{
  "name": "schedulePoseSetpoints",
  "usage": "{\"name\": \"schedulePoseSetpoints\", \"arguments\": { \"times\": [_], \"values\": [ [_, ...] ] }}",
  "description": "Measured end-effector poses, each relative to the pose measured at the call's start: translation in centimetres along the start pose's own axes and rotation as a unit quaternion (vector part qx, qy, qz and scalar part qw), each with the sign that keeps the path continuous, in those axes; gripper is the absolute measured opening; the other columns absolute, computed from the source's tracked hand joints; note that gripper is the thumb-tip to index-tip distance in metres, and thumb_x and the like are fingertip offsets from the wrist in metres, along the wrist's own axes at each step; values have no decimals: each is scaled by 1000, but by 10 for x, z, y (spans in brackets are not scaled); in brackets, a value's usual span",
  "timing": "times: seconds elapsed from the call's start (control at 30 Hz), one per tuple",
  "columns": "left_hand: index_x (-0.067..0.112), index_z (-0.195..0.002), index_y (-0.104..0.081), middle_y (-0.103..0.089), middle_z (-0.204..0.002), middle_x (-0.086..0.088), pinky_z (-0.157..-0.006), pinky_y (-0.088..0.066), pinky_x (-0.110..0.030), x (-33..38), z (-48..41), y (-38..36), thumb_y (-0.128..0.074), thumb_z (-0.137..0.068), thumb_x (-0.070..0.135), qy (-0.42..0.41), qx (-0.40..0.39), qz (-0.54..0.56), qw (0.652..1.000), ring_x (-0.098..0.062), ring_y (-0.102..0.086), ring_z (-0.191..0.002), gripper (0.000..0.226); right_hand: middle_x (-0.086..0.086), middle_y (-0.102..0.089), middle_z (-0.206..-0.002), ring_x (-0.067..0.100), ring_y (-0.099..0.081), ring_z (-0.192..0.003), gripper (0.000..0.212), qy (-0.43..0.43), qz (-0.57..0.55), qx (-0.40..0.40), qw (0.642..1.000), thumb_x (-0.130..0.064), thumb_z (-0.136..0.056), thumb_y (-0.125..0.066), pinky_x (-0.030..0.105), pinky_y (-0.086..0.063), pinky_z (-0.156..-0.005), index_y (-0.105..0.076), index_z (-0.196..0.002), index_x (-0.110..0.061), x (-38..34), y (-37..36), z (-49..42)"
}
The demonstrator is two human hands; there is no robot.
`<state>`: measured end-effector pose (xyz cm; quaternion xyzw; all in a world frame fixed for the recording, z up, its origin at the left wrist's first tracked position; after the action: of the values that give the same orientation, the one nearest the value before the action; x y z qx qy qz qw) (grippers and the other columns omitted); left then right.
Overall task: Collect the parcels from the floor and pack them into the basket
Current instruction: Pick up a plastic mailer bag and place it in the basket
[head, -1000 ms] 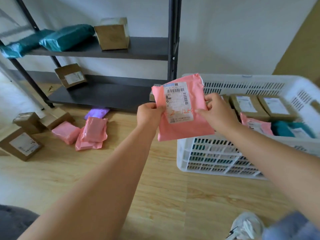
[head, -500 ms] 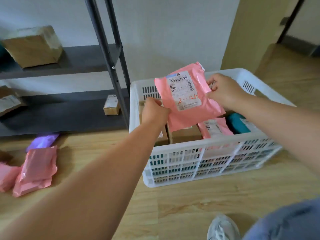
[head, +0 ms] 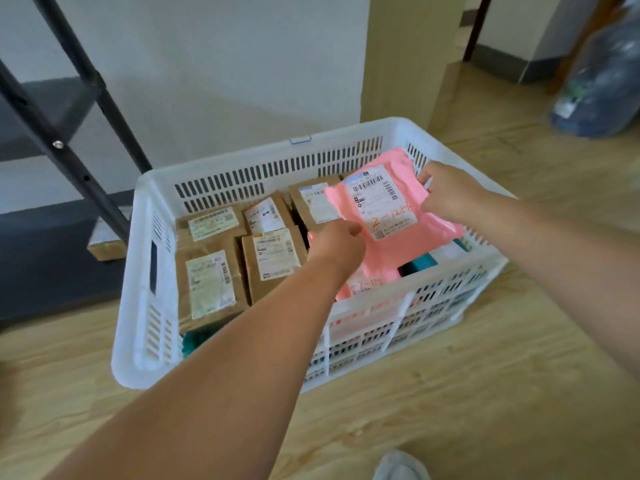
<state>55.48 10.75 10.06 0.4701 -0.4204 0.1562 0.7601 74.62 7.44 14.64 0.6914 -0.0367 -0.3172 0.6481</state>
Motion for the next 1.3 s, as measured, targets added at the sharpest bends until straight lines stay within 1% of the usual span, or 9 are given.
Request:
{"name": "schedulePoseSetpoints", "arguments": {
  "times": [0.17, 0.33, 0.47, 0.57, 0.77, 0.97, 1.1, 1.2, 1.3],
  "values": [
    [17, -131, -59, -59, -133, -6, -90, -45, -30, 11, -27, -53, -40, -100, 14, -20, -105, -83, 991, -27, -57, -115, 36, 16, -60, -92, 25, -51, -68, 33, -23, 60, -20, 998, 5, -85, -50, 32, -31, -52, -51, -118, -1, 40, -6, -7],
    [29, -141, -49, -45, -147, -3, -108, -39, -40, 1, -35, -86, -33, -102, 14, -18, -214, -158, 964, -30, -52, -122, 45, 4, -45, -73, 20, -46, -67, 32, -34, 143, -70, 987, 4, -87, -48, 31, -32, -51, -47, -117, -5, 62, -18, -11],
    [37, -142, -46, -42, -148, -3, -105, -43, -40, -16, -50, -87, -36, -95, 3, 0, -209, -222, 952, -26, -51, -123, 59, 4, -42, -71, 23, -50, -70, 33, -13, 243, -103, 964, 2, -92, -41, 31, -39, -64, -41, -125, -2, 59, -28, -7],
    [39, -140, -47, -43, -147, 2, -105, -43, -41, -19, -55, -80, -49, -91, 8, -32, -187, -302, 934, -24, -46, -129, 57, 12, -57, -98, 31, -59, -95, 44, -48, 286, -123, 949, -4, -91, -49, 36, -42, -73, -38, -134, -4, 61, -33, -6],
    [36, -146, -41, -32, -153, -7, -112, -34, -45, -31, -53, -88, -55, -91, 19, -48, -251, -448, 857, -28, -31, -139, 59, 8, -33, -146, 28, -49, -122, 91, 37, 293, -237, 926, -32, -77, -79, 35, -45, -91, -26, -151, -32, 44, -70, -8],
    [37, -149, -33, -29, -154, -6, -110, -37, -41, -39, -52, -88, -61, -90, 12, -43, -288, -464, 837, -30, -30, -140, 70, 10, -35, -149, 27, -47, -126, 77, 34, 349, -311, 883, -32, -91, -63, 31, -41, -92, -18, -153, -34, 40, -89, 0],
    [40, -148, -35, -31, -150, 0, -97, -44, -35, -45, -54, -85, -63, -89, 17, -44, -301, -439, 845, -27, -32, -138, 69, 7, -26, -156, 26, -32, -139, 70, -26, 360, -387, 849, -44, -99, -47, 33, -26, -112, -7, -155, -30, 50, -96, -1],
    [42, -148, -33, -26, -152, 1, -110, -32, -41, -47, -55, -86, -61, -91, 32, -48, -310, -444, 839, -26, -24, -142, 64, 11, -35, -131, 23, -47, -102, 68, -11, 400, -405, 822, -42, -102, -40, 31, -38, -83, 4, -154, -38, 48, -92, -2],
    [43, -149, -29, -22, -153, -1, -114, -29, -49, -49, -56, -89, -59, -90, 40, -49, -317, -456, 830, -29, -18, -143, 67, 5, -34, -123, 16, -34, -76, 75, 6, 457, -425, 782, -33, -101, -45, 28, -33, -64, 11, -151, -44, 43, -83, 2]
  ]
}}
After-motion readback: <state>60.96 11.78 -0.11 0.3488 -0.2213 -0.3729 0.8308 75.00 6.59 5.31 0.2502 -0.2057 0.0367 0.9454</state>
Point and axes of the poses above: each hand's wrist, its own z-axis away from the middle knuckle, its own y-axis out of the back of the hand, x = y × z, the point moved 6 cm from there along -z, towards the middle knuckle
